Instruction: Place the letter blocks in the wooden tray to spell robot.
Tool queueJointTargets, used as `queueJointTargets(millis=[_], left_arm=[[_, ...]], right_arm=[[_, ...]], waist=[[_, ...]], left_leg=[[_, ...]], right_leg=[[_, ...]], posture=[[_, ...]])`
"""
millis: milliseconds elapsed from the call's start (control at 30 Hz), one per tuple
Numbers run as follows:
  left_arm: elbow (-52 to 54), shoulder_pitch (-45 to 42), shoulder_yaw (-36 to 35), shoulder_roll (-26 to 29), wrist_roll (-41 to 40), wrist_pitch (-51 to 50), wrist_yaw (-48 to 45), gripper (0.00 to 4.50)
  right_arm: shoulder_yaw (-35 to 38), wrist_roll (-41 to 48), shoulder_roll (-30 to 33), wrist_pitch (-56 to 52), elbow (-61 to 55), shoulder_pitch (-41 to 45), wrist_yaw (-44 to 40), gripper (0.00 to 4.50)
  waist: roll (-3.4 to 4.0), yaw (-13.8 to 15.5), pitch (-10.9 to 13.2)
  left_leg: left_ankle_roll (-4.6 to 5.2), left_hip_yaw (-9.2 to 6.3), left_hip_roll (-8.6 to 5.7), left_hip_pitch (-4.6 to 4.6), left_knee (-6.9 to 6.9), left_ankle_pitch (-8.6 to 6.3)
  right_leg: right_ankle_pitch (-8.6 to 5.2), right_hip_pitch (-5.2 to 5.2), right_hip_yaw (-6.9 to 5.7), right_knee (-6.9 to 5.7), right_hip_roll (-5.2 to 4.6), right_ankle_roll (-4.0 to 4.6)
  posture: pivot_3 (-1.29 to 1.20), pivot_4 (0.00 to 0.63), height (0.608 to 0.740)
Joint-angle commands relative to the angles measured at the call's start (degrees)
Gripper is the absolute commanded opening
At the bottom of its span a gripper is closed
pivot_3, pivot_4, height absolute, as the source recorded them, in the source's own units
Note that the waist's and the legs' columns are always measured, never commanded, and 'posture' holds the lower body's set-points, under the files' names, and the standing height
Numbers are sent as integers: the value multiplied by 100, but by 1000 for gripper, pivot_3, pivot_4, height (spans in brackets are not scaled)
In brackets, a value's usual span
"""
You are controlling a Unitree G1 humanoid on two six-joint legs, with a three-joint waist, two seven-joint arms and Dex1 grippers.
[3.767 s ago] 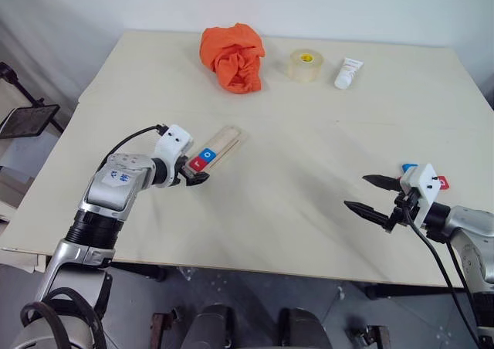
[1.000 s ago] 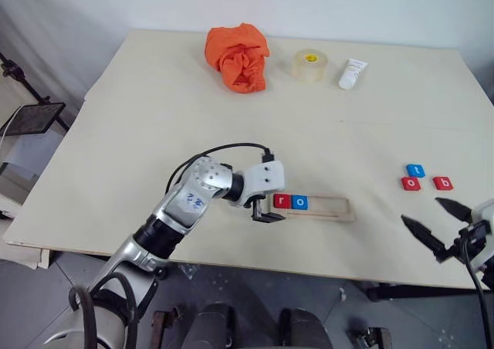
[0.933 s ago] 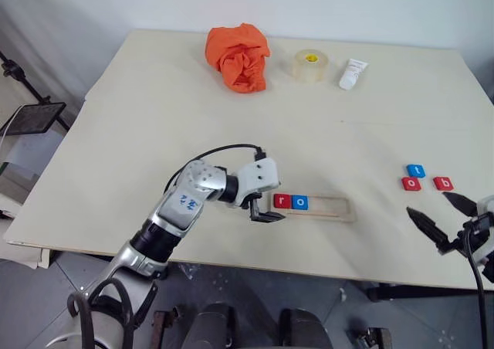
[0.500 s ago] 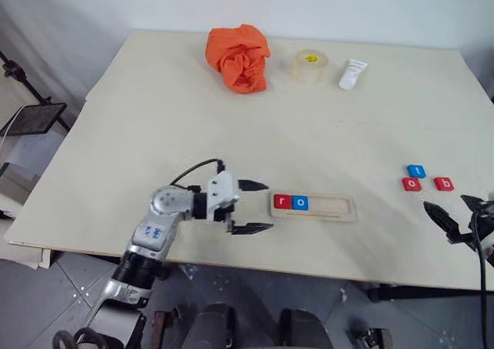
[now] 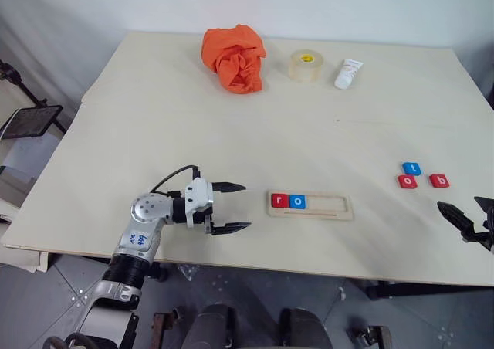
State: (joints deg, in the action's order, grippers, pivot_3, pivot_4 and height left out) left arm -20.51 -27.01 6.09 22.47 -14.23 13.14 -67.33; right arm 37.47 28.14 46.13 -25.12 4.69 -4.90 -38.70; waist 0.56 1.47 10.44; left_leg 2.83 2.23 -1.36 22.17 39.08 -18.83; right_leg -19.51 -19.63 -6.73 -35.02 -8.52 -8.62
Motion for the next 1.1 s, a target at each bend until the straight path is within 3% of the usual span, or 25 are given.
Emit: queueJointTargets(millis=[33, 300, 467, 833, 1100], left_arm=[[-26, -78, -49, -37, -83, 156, -41, 4478], [-102, -148, -68, -53, -89, 211, -44, 4478], [-88, -142, -27, -55, -78, 237, -108, 4478], [99, -14, -102, 70, -140, 167, -188, 4478], [427, 185, -137, 171, -160, 52, -146, 4478]], right_arm=[[178, -1, 93, 52, -77, 5, -5, 4500], [150, 16, 85, 37, -68, 76, 14, 4500], [-172, -62, 445, -134, 660, 809, -151, 4500], [-1492, -1017, 686, 635, 3728, 3216, -378, 4500], [-1872, -1458, 589, 1286, 5223, 4102, -191, 4500]], waist=[[0, -3, 0], [0, -1, 0], [1, -26, 0], [1, -52, 1], [2, -40, 1]], left_leg=[[0, 0, 0, 0, -1, 0], [0, 0, 0, 0, -1, 0], [1, 8, 0, 0, 2, 1], [0, 4, 3, 4, 1, 1], [0, -5, 2, 11, 0, 1]], right_leg=[[0, 0, 0, 0, 0, 0], [0, 0, 0, 0, 0, 0], [0, -1, 3, 2, 0, 0], [0, -3, -6, 0, 0, 0], [0, -4, -14, 4, -2, 0]], posture=[[0, 150, 740], [0, 150, 740], [0, 150, 740], [0, 150, 740], [0, 150, 740]])
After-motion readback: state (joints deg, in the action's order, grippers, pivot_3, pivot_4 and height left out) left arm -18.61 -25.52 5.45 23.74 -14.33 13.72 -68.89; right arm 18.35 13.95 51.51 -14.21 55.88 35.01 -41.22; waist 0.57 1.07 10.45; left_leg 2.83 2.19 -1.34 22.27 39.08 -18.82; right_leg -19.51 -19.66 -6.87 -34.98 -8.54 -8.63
